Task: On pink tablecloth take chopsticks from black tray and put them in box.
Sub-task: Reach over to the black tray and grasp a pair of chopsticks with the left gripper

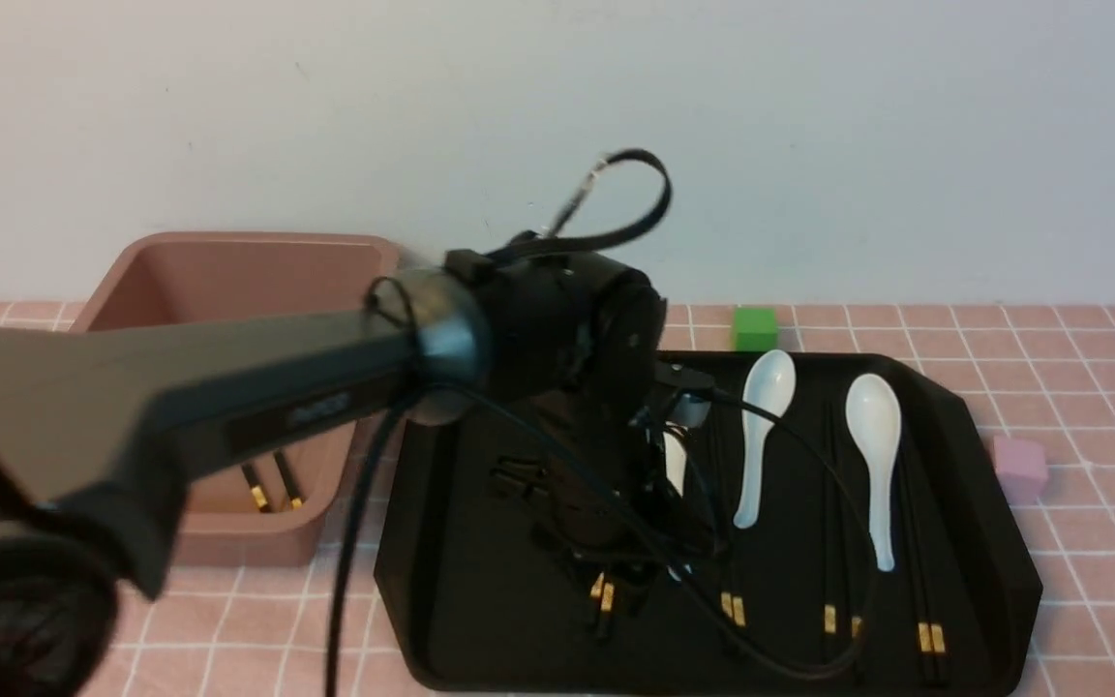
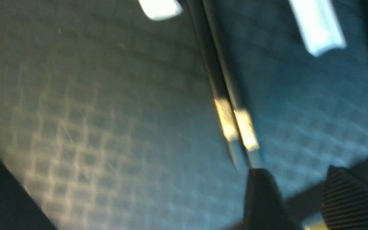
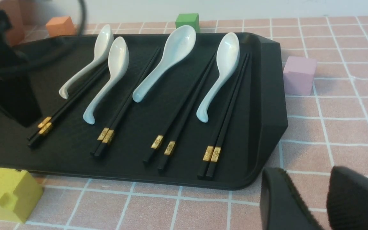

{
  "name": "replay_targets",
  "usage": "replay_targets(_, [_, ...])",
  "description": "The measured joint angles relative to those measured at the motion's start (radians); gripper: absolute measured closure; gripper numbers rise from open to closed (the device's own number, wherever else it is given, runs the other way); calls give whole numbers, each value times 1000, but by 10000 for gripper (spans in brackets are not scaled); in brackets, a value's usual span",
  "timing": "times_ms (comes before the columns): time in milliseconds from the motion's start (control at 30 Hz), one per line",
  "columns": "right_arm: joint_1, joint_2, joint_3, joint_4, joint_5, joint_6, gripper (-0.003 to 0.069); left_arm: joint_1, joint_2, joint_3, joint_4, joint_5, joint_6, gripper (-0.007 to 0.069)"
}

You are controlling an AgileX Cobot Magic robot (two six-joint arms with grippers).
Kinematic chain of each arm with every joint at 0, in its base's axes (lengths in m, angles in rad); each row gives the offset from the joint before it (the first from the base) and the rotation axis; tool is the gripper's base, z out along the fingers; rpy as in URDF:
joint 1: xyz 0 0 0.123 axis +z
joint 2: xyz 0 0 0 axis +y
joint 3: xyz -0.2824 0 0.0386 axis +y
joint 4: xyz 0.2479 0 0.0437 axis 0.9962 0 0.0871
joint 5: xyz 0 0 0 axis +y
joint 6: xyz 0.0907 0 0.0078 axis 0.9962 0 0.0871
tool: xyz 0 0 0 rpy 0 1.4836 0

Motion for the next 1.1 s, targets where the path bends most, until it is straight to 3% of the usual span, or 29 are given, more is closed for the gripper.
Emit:
replay_targets(200, [0,0,0,0,0,0,419,0,90,-89,49,31,-16,260])
replay_targets(867, [0,0,0,0,0,0,419,36,144,-125,70,15,-20,265])
replay_targets(1000, [0,0,0,0,0,0,419,36,144,-125,70,15,-20,316])
replay_targets(1100, [0,0,0,0,0,0,419,36,144,-126,62,16,-21,466])
